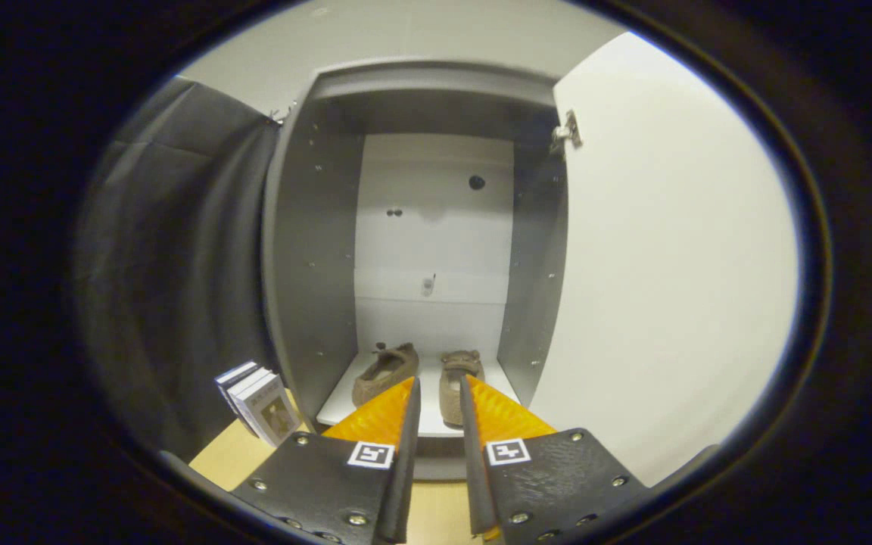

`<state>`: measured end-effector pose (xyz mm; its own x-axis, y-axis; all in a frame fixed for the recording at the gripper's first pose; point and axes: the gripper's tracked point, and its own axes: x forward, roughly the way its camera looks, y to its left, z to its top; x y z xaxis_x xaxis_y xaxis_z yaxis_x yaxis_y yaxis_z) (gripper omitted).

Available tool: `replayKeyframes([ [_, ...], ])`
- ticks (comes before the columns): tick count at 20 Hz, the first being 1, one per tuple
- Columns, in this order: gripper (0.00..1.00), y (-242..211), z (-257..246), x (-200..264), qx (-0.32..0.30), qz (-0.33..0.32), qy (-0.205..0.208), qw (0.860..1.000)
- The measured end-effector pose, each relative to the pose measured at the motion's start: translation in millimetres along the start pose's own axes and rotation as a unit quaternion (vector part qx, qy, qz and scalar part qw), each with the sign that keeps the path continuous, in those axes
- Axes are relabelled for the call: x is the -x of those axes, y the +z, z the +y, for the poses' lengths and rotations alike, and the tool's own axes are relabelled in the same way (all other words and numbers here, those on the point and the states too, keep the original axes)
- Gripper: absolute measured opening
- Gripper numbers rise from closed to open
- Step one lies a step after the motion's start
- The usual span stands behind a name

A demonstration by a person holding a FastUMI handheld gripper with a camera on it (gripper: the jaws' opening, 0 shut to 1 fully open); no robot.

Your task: Open the shoe cabinet door, grab the shoes and put them into the shoe cabinet, then close the shoe cabinet door.

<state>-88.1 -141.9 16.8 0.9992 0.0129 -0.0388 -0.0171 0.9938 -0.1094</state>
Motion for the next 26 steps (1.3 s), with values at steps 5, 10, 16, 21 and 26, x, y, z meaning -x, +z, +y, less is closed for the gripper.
replayKeyframes([
  [5, 0.30, 19, -11, 70, -0.003, -0.038, 0.023, 0.999],
  [10, 0.30, 22, -23, 135, -0.006, -0.055, 0.054, 0.997],
  [16, 0.30, 18, -59, 195, -0.007, -0.074, 0.052, 0.996],
  [21, 0.30, 15, -120, 227, -0.007, -0.079, -0.002, 0.997],
  [26, 0.30, 9, -179, 239, -0.011, -0.078, -0.063, 0.995],
])
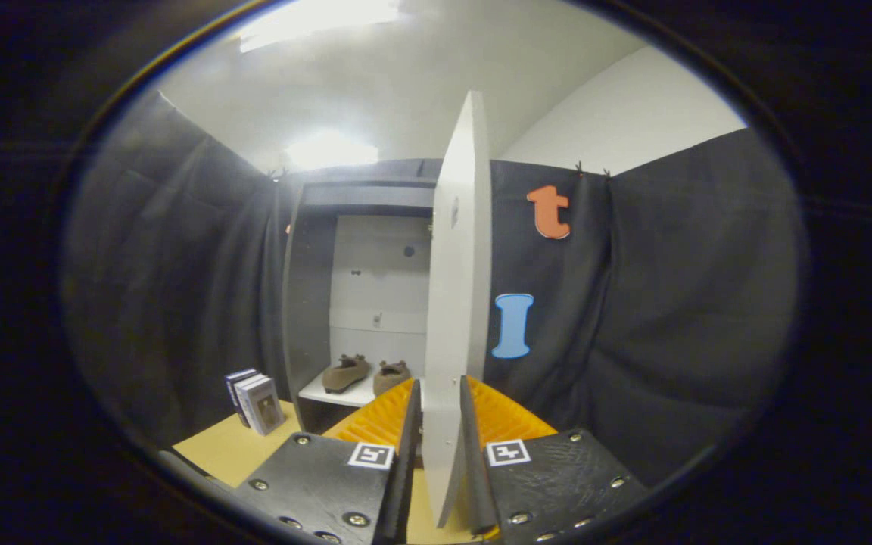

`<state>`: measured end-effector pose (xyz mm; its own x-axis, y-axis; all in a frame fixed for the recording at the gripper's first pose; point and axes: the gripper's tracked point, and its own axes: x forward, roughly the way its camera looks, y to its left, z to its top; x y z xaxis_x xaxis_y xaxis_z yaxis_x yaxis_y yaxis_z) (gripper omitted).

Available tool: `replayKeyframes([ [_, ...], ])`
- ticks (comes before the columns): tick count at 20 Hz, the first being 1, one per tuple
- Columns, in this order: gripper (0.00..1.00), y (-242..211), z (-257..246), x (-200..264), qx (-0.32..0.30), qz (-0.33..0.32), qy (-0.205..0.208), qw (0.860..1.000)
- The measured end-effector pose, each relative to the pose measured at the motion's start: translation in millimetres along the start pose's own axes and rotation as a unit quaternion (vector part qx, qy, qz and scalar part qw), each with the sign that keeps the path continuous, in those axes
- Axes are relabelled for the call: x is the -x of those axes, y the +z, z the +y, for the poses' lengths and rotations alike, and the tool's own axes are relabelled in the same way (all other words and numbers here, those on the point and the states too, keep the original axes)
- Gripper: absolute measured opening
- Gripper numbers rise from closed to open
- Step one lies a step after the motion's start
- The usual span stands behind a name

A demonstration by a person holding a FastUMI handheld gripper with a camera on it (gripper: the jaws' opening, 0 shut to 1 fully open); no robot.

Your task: Open the shoe cabinet door, grab the shoes and put them into the shoe cabinet, then close the shoe cabinet door.

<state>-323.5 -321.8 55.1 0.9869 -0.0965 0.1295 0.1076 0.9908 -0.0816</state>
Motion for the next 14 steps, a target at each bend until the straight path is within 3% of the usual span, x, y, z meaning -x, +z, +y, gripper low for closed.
replayKeyframes([
  [6, 0.30, -18, -41, -20, -0.002, 0.019, -0.035, 0.999],
  [11, 0.30, -38, -47, -39, -0.015, 0.046, -0.021, 0.999],
  [12, 0.32, -45, -46, -43, -0.017, 0.052, -0.016, 0.998],
  [13, 0.45, -49, -48, -43, -0.019, 0.057, -0.011, 0.998],
  [14, 0.45, -52, -46, -44, -0.021, 0.061, -0.006, 0.998],
])
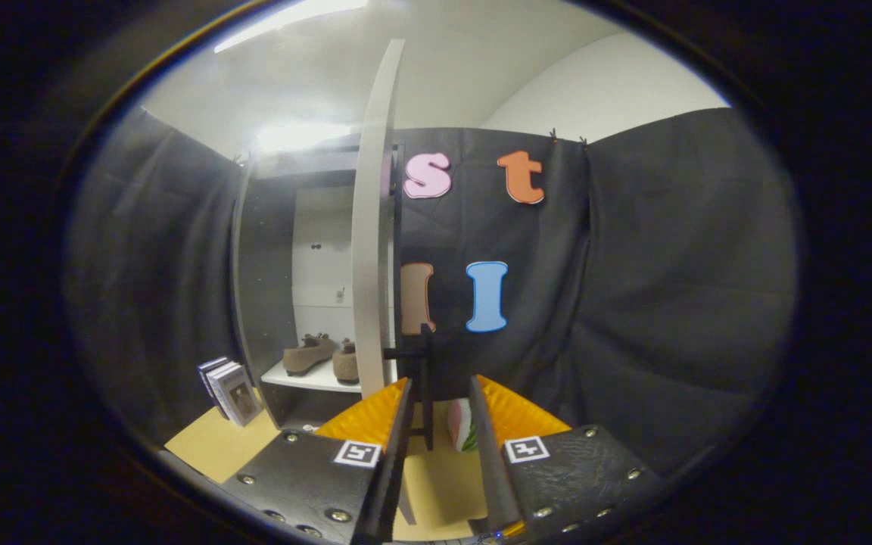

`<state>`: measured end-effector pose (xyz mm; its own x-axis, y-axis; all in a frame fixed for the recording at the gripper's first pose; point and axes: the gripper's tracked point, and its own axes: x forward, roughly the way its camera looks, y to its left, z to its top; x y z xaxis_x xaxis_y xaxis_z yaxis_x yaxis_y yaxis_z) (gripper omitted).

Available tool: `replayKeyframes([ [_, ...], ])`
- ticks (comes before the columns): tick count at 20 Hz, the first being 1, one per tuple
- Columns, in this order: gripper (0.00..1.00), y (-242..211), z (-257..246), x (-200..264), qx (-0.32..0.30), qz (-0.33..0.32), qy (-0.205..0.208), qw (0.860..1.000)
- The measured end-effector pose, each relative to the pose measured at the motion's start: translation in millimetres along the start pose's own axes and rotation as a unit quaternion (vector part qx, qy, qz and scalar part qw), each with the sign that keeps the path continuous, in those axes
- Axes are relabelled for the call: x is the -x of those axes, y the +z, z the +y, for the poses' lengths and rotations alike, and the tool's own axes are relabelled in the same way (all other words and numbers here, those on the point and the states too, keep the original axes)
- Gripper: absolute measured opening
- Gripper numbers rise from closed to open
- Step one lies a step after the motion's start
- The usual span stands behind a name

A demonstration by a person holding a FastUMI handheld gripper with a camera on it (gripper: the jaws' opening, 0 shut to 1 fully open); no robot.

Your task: Open the shoe cabinet door, grab the shoes and put them into the shoe cabinet, then close the shoe cabinet door.

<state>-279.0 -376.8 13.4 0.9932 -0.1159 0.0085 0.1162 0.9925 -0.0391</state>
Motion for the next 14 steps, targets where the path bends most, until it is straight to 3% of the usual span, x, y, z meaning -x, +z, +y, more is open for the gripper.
replayKeyframes([
  [7, 0.46, -5, 9, -5, -0.026, -0.003, 0.023, 0.999],
  [10, 0.46, 0, 18, -1, -0.028, -0.002, 0.056, 0.998],
  [14, 0.46, -12, 82, -9, -0.029, 0.003, 0.106, 0.994],
])
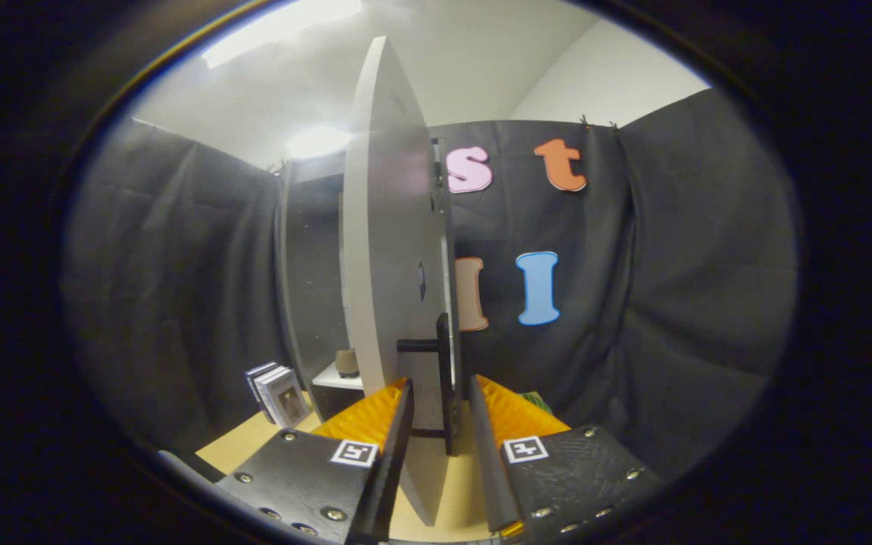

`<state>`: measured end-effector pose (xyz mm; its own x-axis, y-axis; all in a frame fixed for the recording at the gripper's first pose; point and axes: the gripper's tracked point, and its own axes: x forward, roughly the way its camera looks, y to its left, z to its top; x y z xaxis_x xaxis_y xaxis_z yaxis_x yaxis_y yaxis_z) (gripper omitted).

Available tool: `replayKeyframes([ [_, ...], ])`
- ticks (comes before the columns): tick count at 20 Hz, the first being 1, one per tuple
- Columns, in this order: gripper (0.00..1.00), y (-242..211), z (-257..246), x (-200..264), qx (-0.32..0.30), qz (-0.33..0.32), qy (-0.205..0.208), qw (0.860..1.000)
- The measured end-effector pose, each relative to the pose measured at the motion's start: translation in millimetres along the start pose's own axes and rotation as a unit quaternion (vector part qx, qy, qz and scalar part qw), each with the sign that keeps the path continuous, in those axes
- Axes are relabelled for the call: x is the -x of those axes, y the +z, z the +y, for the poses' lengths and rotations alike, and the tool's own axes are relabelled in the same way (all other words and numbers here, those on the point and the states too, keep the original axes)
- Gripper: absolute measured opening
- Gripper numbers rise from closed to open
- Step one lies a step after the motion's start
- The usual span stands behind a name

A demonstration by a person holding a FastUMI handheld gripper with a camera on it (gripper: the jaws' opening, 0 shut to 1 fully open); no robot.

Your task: Open the shoe cabinet door, grab the shoes and put them into the shoe cabinet, then close the shoe cabinet door.

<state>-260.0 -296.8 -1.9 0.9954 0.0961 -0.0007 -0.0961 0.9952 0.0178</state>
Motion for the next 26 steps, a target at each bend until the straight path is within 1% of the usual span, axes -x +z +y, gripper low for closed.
replayKeyframes([
  [4, 0.46, -1, 44, -14, -0.005, 0.008, 0.056, 0.998],
  [8, 0.46, -11, 84, -33, -0.003, 0.023, 0.093, 0.995],
  [11, 0.50, -19, 113, -45, -0.004, 0.034, 0.120, 0.992],
  [17, 0.51, -28, 150, -74, -0.013, 0.052, 0.140, 0.989],
  [21, 0.51, -31, 162, -96, -0.018, 0.057, 0.143, 0.988],
  [23, 0.56, -31, 171, -105, -0.018, 0.059, 0.144, 0.988],
  [26, 0.58, -34, 182, -116, -0.015, 0.056, 0.149, 0.987],
])
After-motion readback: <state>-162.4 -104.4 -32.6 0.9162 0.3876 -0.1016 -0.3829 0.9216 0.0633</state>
